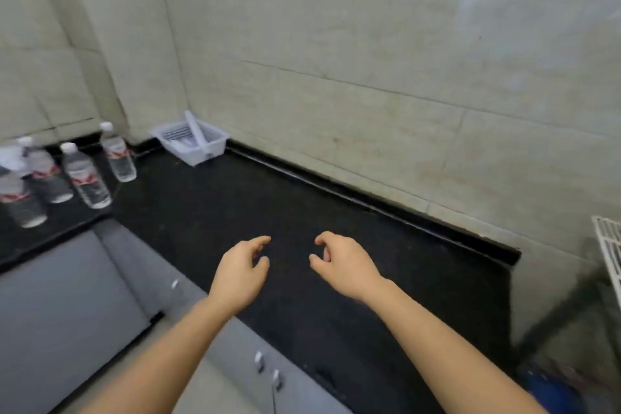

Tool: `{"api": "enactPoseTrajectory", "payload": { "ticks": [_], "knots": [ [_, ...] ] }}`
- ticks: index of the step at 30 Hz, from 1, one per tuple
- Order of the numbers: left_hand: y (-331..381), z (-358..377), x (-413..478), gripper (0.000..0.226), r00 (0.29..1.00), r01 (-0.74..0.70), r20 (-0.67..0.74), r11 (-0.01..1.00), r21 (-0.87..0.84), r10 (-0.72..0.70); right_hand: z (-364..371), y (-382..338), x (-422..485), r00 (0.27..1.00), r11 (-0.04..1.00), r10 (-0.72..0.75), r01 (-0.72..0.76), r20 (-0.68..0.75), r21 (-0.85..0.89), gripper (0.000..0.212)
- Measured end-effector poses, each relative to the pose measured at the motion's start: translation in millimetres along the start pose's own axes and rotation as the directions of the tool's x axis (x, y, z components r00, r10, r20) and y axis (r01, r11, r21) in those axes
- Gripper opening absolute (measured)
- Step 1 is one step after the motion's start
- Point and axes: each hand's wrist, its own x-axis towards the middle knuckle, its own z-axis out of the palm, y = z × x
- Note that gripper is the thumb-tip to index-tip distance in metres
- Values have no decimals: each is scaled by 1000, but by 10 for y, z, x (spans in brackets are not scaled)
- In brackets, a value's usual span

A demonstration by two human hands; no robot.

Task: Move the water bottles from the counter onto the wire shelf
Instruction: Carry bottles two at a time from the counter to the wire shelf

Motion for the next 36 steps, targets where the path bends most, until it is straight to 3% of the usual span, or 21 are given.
{"api": "enactPoseTrajectory", "payload": {
  "ticks": [8,14,22,31,36],
  "knots": [
    [-1169,-934,144,44,951,264,-166,964,-4,-261,899,-1207,840,962,984,-167,177,216,-26,43],
    [-1948,-1311,327,44,900,395,-192,918,-27,-392,1464,-1782,1417,915,963,-240,267,324,-42,46],
    [-2712,-1892,1379,45,862,459,-239,889,-8,-447,1990,-2434,2751,871,935,-305,352,385,-54,51],
    [-3473,-2498,2275,50,824,545,-275,824,153,-494,2500,-3056,3993,829,916,-305,390,468,-95,49],
    [-3871,-2988,2593,51,749,631,-402,753,188,-527,2770,-3525,4510,828,925,-295,373,477,-75,55]
  ]
}}
